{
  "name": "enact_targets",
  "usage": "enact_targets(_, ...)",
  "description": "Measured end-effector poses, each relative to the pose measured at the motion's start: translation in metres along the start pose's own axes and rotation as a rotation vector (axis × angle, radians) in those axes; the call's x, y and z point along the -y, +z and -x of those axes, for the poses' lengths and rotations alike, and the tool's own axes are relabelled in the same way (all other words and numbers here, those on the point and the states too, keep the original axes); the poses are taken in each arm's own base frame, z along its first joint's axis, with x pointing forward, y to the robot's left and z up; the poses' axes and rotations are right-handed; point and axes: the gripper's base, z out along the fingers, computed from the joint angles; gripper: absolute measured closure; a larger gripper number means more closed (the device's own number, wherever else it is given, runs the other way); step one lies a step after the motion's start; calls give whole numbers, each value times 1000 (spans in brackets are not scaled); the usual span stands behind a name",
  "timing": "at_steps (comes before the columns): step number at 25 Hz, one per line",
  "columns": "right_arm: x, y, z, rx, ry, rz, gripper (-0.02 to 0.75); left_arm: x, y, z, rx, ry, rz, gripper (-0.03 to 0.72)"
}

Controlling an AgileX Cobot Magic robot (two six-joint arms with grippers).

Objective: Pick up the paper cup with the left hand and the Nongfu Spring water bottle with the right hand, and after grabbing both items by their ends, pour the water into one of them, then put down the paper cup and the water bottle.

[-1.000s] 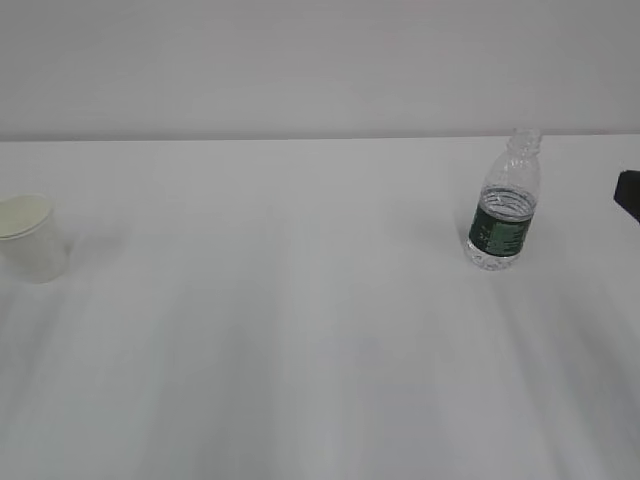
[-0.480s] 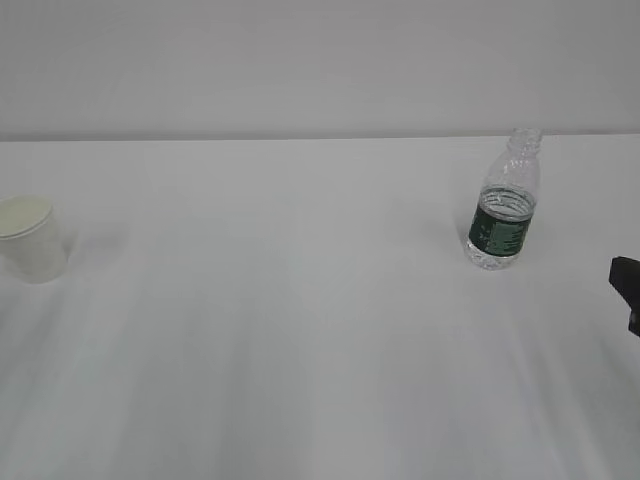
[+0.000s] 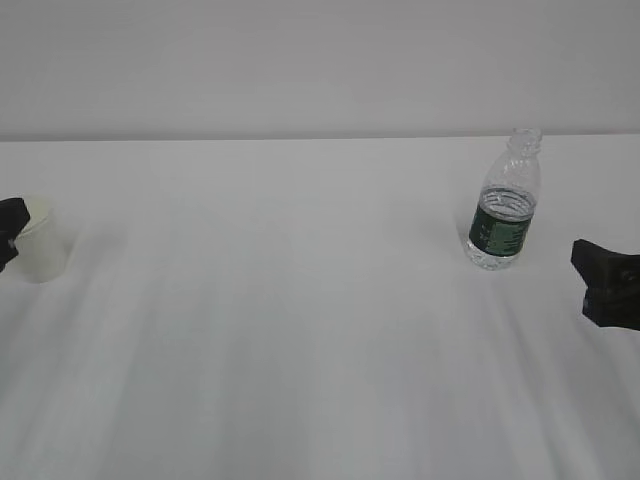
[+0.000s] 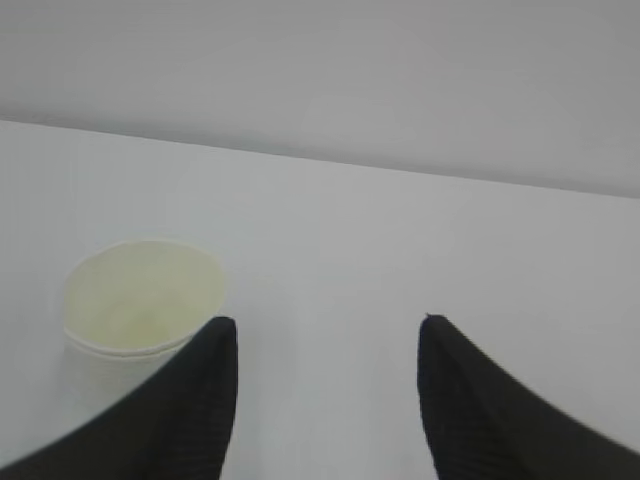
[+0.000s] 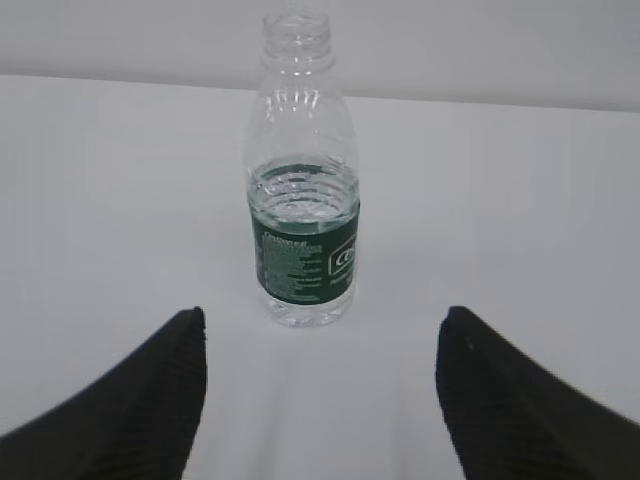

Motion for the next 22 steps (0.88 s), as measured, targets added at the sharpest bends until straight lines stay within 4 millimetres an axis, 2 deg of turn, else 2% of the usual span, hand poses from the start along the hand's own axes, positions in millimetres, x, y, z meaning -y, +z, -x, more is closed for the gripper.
enact_targets(10,-5,28,-15,139,33,25,201,3,10,-6,72,20,-66,279)
enact_targets(17,-10,38,-35,66,26,64,201,5,12,-9,59,37,-87,279)
enact_targets(22,-11,41,-39,48,31,72,202,-1,5,-28,45,23,-75,286)
